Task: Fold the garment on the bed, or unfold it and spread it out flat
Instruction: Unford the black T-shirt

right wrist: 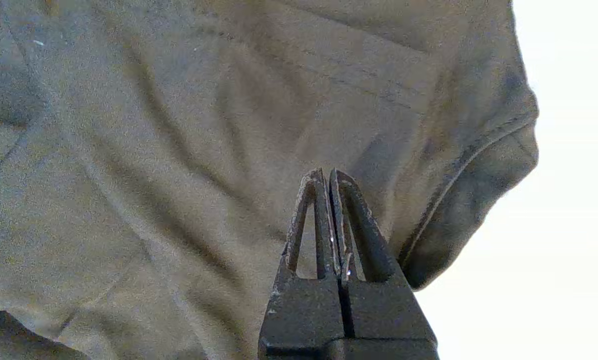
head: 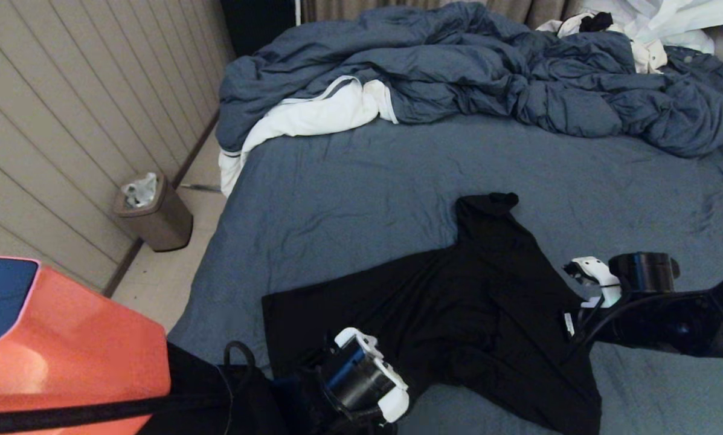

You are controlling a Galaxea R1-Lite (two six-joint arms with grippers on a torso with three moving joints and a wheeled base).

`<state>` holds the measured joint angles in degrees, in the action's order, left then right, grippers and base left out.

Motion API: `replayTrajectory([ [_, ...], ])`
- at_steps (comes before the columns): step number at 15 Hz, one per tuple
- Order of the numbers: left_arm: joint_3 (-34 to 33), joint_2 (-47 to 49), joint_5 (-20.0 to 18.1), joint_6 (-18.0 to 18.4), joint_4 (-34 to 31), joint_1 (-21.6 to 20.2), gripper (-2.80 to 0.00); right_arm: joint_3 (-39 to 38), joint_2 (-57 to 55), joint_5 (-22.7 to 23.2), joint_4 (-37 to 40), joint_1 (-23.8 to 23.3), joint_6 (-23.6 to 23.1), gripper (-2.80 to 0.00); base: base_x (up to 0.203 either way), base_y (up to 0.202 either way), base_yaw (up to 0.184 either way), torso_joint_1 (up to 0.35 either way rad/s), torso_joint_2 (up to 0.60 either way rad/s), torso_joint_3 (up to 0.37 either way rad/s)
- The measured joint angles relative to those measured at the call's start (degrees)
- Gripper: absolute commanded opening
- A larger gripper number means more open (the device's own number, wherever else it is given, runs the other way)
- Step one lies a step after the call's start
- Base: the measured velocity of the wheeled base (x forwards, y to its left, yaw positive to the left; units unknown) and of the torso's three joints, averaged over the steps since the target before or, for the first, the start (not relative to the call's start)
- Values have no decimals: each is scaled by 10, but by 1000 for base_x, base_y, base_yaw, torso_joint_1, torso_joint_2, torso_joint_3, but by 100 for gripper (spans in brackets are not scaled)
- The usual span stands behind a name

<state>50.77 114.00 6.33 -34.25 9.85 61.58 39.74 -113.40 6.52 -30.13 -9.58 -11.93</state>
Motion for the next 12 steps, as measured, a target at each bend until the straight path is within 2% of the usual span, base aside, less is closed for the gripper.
replayTrajectory([
  [5,4,40,22,2,6,45,-280,0,-1,0,0,-1,0,-280,0,0,0,0,0,0],
  [12,0,68,23,1,6,97,-280,0,-1,0,0,0,0,-280,0,0,0,0,0,0],
])
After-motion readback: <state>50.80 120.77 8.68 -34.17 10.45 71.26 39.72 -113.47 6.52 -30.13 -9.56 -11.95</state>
